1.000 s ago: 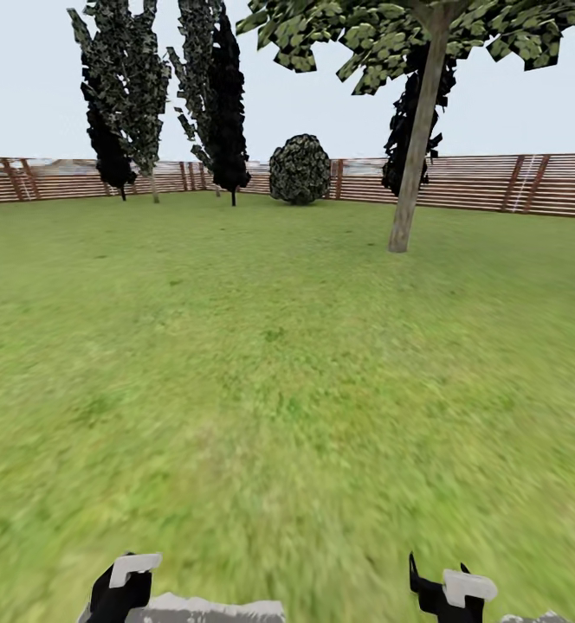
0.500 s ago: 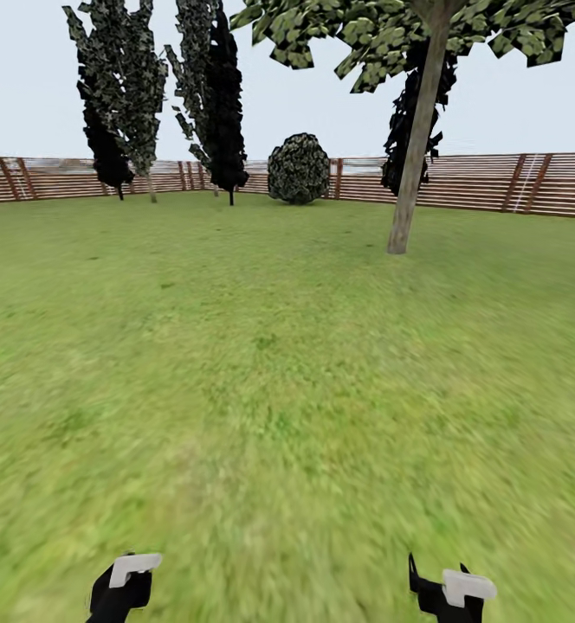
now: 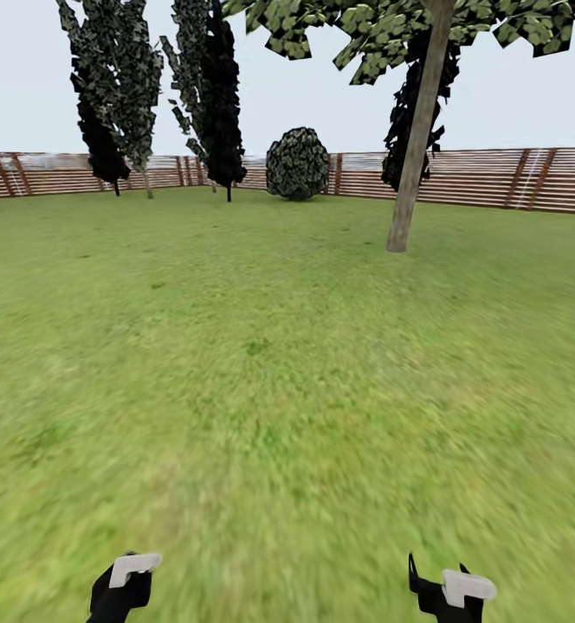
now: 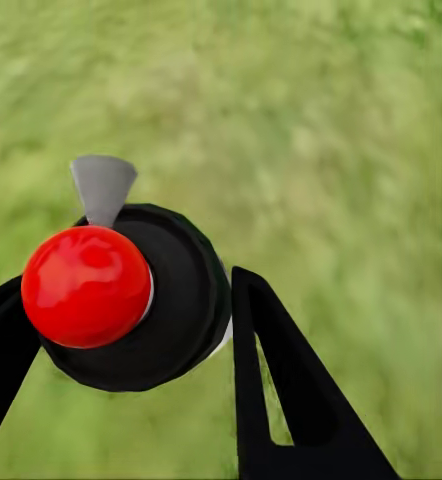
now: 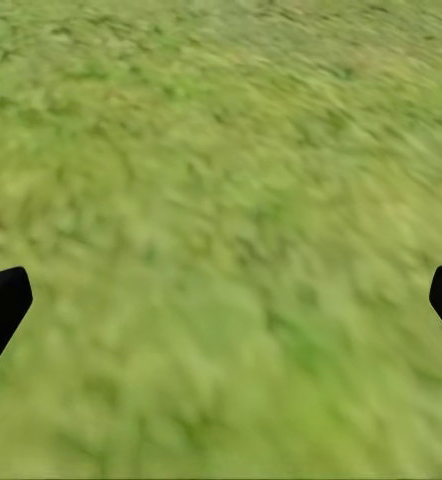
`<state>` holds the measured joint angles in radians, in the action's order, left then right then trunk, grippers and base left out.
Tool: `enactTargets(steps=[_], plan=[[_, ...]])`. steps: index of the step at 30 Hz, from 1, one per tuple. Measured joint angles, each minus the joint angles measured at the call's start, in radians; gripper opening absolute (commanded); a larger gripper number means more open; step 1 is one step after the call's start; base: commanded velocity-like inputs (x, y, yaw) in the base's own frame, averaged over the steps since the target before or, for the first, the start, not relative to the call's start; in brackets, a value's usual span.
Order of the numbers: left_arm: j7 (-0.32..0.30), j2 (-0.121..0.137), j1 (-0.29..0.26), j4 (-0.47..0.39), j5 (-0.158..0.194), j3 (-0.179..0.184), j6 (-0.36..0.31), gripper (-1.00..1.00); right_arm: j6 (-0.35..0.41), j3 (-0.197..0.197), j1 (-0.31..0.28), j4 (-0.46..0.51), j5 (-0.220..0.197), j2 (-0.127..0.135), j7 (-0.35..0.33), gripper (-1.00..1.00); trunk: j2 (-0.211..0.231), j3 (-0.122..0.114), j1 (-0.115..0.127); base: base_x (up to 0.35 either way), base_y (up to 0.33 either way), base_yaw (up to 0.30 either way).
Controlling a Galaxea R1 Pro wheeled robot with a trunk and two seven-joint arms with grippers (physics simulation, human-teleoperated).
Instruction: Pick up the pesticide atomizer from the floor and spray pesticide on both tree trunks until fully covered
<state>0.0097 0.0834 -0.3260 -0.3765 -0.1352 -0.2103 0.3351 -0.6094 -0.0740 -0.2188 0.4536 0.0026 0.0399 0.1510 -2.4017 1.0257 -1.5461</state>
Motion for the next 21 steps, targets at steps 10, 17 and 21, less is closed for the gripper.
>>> enactTargets(steps=[10, 17, 21], plan=[[0.0, 0.0, 0.0, 0.0, 0.0, 0.0, 0.0, -1.0, 0.0, 0.0, 0.0, 0.0, 0.0, 0.0, 0.0, 1.0, 0.0, 0.007, 0.0, 0.283, -0.144, 0.0], [0.0, 0.0, 0.0, 0.0, 0.0, 0.0, 0.0, -1.0, 0.0, 0.0, 0.0, 0.0, 0.0, 0.0, 0.0, 1.0, 0.0, 0.008, 0.0, 0.283, -0.144, 0.0], [0.0, 0.0, 0.0, 0.0, 0.0, 0.0, 0.0, -1.0, 0.0, 0.0, 0.0, 0.0, 0.0, 0.0, 0.0, 1.0, 0.0, 0.008, 0.0, 0.283, -0.144, 0.0]])
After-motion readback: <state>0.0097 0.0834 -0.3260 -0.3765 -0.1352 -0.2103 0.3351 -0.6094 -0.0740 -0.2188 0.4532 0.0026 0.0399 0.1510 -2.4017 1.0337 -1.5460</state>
